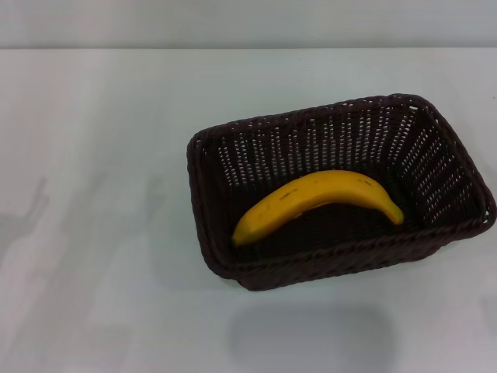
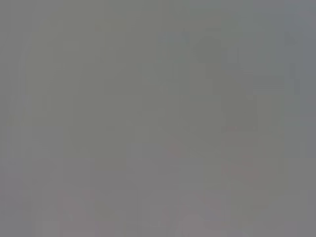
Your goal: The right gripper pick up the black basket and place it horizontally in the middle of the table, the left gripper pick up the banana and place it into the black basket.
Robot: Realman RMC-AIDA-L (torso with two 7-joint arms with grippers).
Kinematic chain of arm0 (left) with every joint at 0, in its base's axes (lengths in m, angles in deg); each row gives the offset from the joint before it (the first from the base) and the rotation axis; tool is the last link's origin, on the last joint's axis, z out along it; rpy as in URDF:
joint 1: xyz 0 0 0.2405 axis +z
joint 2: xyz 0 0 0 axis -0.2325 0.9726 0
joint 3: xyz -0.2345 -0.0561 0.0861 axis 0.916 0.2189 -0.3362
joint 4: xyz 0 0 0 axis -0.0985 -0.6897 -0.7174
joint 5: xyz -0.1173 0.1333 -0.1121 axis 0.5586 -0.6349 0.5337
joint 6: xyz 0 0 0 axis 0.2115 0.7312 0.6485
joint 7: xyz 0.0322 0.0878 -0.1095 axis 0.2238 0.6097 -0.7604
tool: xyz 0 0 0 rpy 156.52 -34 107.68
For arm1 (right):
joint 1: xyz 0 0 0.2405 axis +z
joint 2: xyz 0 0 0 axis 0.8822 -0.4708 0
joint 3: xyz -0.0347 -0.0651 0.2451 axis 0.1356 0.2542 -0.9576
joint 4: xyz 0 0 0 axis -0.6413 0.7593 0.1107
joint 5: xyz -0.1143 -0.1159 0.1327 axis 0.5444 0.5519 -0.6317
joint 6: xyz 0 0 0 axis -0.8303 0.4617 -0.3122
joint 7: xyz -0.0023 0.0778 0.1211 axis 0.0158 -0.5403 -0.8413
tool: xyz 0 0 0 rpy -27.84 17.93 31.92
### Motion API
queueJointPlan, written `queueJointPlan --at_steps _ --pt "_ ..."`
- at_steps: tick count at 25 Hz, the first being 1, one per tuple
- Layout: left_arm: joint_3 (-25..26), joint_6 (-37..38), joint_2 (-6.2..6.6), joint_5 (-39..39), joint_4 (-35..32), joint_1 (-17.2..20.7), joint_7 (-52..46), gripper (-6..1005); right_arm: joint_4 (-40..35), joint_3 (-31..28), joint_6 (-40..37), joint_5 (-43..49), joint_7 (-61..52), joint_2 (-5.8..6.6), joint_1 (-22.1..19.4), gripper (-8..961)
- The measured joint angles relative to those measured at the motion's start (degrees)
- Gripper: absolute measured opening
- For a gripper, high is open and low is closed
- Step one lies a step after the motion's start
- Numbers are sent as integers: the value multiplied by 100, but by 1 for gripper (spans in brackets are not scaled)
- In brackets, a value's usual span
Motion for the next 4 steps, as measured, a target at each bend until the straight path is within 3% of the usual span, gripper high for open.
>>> queueJointPlan --at_steps 4 --pt "3 -88 0 38 13 43 230 880 208 -122 -49 -97 -12 -2 75 872"
